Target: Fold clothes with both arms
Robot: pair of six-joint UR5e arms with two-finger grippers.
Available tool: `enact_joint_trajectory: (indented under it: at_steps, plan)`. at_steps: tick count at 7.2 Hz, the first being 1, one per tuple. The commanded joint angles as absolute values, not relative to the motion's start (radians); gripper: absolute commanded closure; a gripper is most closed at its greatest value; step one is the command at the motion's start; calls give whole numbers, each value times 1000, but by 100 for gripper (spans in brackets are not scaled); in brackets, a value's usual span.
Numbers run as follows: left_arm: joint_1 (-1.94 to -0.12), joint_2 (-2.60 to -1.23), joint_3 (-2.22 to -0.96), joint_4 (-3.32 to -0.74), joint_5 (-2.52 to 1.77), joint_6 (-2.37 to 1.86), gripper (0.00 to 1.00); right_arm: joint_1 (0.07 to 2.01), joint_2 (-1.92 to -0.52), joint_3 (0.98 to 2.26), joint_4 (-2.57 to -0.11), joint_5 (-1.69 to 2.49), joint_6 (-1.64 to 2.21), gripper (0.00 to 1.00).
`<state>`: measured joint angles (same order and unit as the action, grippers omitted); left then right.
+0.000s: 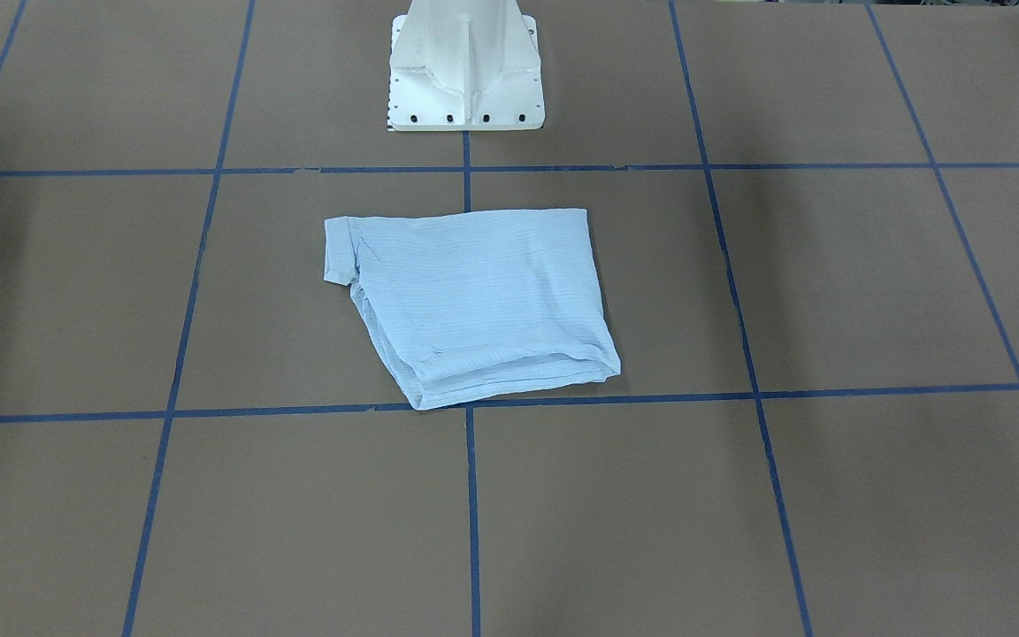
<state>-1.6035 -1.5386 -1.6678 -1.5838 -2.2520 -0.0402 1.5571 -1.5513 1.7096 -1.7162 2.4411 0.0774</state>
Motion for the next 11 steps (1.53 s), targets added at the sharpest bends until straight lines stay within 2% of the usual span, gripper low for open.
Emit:
enact_joint_trajectory:
  at_steps: [1, 5, 11]
  plan:
    - [-1605, -1539, -1672, -1578, -2258, -37, 0, 1580, -1617, 1701, -1713, 2424, -49, 0]
    - [-1605, -1531, -1672, -1592, -2261, -35, 0, 1609, -1635, 1652, -1616, 2303, -121, 0]
    - [-1605, -1532, -1674, -1594, -2261, -37, 0, 1609, -1631, 1648, -1612, 2338, -87, 0]
